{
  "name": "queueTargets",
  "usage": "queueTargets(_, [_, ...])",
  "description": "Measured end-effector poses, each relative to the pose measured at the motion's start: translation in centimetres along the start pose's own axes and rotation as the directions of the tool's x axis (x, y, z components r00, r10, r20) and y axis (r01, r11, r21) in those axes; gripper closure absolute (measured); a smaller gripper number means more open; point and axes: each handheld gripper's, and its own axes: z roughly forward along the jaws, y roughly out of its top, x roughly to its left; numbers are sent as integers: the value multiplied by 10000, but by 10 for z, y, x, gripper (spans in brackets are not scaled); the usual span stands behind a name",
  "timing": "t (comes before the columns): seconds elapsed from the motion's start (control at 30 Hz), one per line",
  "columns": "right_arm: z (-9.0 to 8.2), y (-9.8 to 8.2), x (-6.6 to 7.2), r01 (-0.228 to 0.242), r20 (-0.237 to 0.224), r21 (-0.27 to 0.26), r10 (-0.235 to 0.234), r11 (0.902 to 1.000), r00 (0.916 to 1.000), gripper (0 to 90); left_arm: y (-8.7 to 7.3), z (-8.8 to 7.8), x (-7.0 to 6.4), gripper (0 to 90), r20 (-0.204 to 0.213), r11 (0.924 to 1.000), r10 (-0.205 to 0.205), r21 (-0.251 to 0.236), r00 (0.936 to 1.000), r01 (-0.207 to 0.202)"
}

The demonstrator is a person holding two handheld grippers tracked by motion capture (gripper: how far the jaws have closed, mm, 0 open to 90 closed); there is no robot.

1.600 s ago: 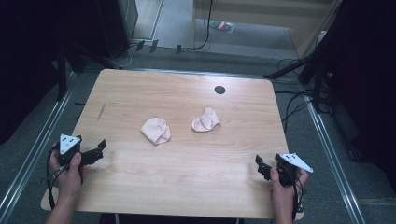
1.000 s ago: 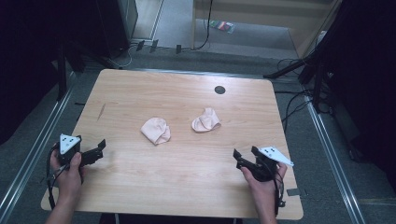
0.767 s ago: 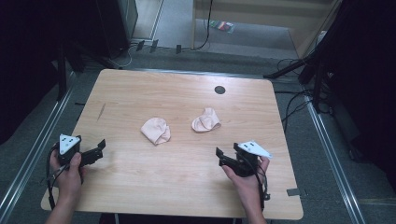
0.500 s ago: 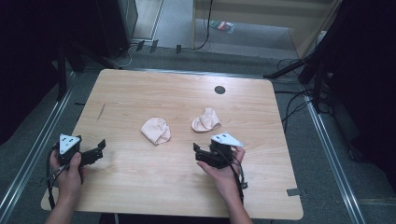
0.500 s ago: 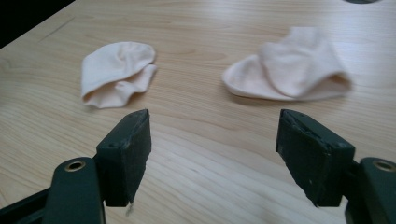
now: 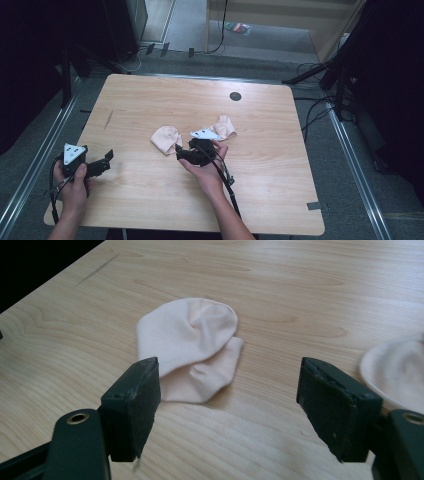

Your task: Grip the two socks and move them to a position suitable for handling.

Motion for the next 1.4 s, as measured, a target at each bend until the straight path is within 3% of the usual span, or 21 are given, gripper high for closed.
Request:
queueTargets(0.2, [17,11,11,265,-47,176,-264,9995,9996,260,0,0,0,86,30,10000,-6,2,10000,6])
queueTargets(0.33, [31,16,20,710,7,455,-711,9964,9975,260,0,0,1,86,40,10000,-31,15,10000,31])
queueTargets(0.43, [40,18,24,670,-65,566,-668,9961,9977,267,0,1,1,86,58,10000,-48,13,10000,48])
queueTargets(0.67, [57,16,24,496,162,881,-513,9949,9986,275,0,1,2,86,125,9999,-125,15,9998,125])
queueTargets(0.77, [64,13,24,403,24,1064,-408,9935,9992,274,0,1,1,86,109,9999,-101,58,9999,100])
queueTargets(0.93, [74,5,27,866,112,1429,-891,9859,9960,303,0,1,1,86,97,9999,-61,82,9999,60])
queueTargets(1.0, [74,4,27,1026,295,1357,-1075,9854,9938,358,0,1,1,86,95,10000,-46,80,9999,45])
queueTargets(1.07, [74,2,29,1576,598,1387,-1671,9777,9841,438,0,1,1,86,87,10000,-57,82,9999,57])
queueTargets(1.1, [73,1,29,1687,514,1290,-1765,9772,9830,481,0,1,1,86,94,9999,-59,99,9999,58])
queueTargets(1.13, [72,-1,28,1603,569,1131,-1675,9806,9842,579,0,1,1,86,98,9999,-64,109,9999,62])
queueTargets(1.2, [71,-2,27,1536,625,1063,-1608,9824,9850,625,0,1,1,86,103,9999,-102,116,9999,101])
queueTargets(1.27, [70,-2,24,1265,484,992,-1318,9870,9901,805,0,1,1,86,102,9999,-92,122,9999,91])
queueTargets(1.3, [70,-2,24,1265,484,992,-1318,9870,9901,805,0,1,1,86,102,9999,-92,122,9999,91])
queueTargets(1.4, [68,1,18,617,193,995,-640,9931,9978,863,0,1,1,86,115,9999,-106,112,9999,105])
